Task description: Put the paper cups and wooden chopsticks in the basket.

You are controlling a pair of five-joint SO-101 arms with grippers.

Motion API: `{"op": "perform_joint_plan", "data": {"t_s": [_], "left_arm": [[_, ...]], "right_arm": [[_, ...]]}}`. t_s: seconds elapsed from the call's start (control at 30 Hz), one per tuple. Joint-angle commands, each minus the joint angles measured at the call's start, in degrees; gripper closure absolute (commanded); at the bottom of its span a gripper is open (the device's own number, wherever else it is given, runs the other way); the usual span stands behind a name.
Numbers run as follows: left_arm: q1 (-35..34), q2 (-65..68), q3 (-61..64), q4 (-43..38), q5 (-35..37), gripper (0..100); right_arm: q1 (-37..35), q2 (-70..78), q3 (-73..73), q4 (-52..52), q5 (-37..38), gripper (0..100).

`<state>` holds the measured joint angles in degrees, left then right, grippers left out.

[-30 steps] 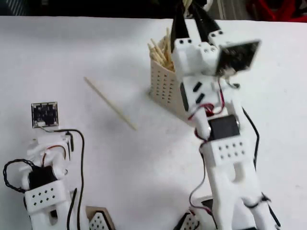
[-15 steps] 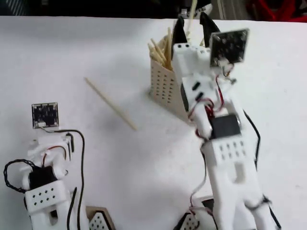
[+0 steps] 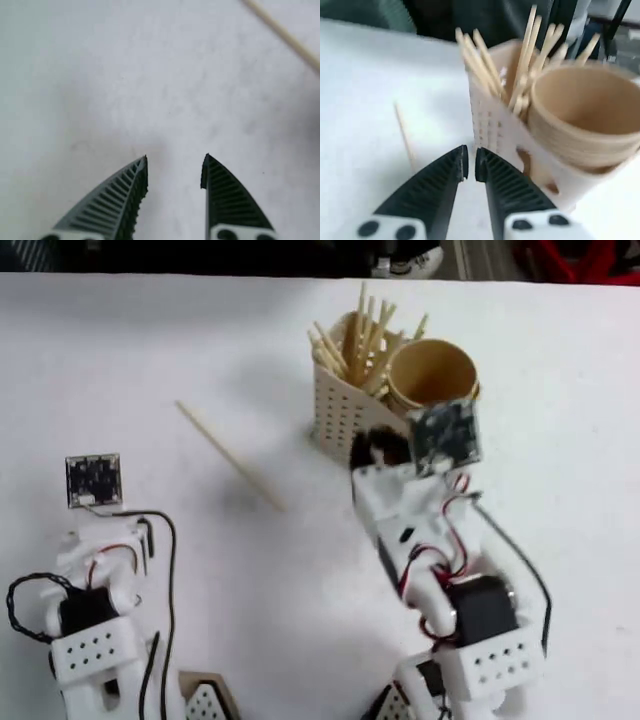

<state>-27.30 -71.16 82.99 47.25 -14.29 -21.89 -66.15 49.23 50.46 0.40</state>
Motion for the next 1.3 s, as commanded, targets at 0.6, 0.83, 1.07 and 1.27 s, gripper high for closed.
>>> {"op": "perform_joint_plan", "data": {"t_s": [0.6, 0.83, 1.07, 1.27], "left_arm": [[10.33, 23.87, -38.68, 24.18, 0.62, 77], [16.92, 46.99, -50.73, 23.82, 18.37, 77], [23.34, 67.82, -64.88, 23.74, 31.65, 77], [25.27, 84.88, -77.89, 23.82, 36.04, 77]], "right_arm": [[1.45, -19.91, 30.07, -17.45, 0.00, 96.3], [1.45, -22.20, 31.03, -17.45, 0.00, 96.1], [1.45, -22.20, 31.12, -17.45, 0.00, 96.1], [1.54, -22.20, 31.12, -17.45, 0.09, 96.1]]}}
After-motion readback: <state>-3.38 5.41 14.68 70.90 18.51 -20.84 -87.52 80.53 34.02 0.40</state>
